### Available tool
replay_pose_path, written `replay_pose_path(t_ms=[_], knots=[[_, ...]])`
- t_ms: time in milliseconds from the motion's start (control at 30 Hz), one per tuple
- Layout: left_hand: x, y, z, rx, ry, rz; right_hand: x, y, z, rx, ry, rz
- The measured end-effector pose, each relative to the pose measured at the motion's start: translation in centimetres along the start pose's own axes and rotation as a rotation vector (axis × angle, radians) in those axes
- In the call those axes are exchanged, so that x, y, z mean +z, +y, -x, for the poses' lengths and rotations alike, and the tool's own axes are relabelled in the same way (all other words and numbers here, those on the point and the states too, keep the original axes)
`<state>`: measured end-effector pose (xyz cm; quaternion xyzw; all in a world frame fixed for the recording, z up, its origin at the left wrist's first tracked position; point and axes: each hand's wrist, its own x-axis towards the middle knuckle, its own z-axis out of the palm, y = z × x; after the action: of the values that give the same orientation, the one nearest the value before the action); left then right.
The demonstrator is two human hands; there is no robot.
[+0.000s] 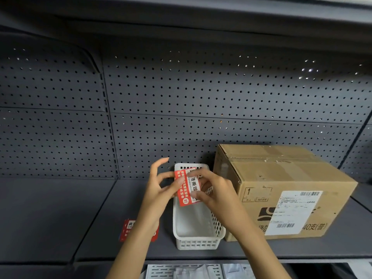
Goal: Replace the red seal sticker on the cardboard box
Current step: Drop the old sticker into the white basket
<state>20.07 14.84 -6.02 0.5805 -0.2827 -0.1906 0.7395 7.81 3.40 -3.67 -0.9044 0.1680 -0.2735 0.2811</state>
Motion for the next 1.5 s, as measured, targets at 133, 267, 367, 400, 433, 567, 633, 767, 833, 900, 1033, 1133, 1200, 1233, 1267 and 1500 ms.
replay_pose_path(t_ms=[133,267,367,400,433,567,633,767,833,900,1033,1133,1200,1233,1267,1500], knots=[[-0.2,0.4,0.6,0.022,-0.070,-0.026,0.2,0.0,0.2,0.048,0.083,0.016],[-0.5,1.0,0.8,0.019,-0.176,-0.193,0.4,-0.1,0.3,0.028,0.141,0.067],[-0.6,0.6,0.4,0.121,-0.165,-0.438,0.5,-0.1,0.2,0.050,0.124,0.090],[-0.6,0.4,0.3,0.150,-0.152,-0.504,0.6,-0.1,0.2,0.055,0.096,0.117],[-0.6,0.3,0.2,0.166,-0.135,-0.564,0.7,-0.1,0.2,0.059,0.063,0.157],[-0.4,0.0,0.6,0.130,-0.116,-0.671,0.6,-0.1,0.4,0.103,-0.018,0.265],[-0.3,-0.3,0.7,0.111,-0.113,-0.683,0.6,0.0,0.5,0.120,-0.036,0.279],[-0.1,-0.8,0.7,0.111,-0.191,-0.753,0.8,0.2,1.0,0.146,-0.112,0.317],[-0.2,-1.1,0.8,0.116,-0.255,-0.807,1.0,0.1,1.3,0.142,-0.169,0.364],[-0.4,-1.6,0.8,0.160,-0.273,-0.877,1.0,0.0,1.7,0.136,-0.218,0.434],[-1.1,-2.0,0.7,0.240,-0.240,-0.864,1.7,0.3,2.2,0.155,-0.353,0.593],[-2.1,-1.8,0.5,0.286,-0.154,-0.869,2.2,0.6,2.2,0.186,-0.449,0.646],[-2.8,-1.7,0.3,0.298,-0.126,-0.856,2.3,0.7,2.1,0.181,-0.469,0.649],[-3.2,-1.7,0.3,0.295,-0.124,-0.849,2.4,0.7,2.0,0.166,-0.469,0.649],[-3.5,-1.7,0.3,0.281,-0.128,-0.842,2.4,0.6,1.9,0.147,-0.459,0.643],[-6.8,-2.4,0.6,0.204,-0.080,-0.841,2.6,-1.8,1.2,-0.097,-0.147,0.274]])
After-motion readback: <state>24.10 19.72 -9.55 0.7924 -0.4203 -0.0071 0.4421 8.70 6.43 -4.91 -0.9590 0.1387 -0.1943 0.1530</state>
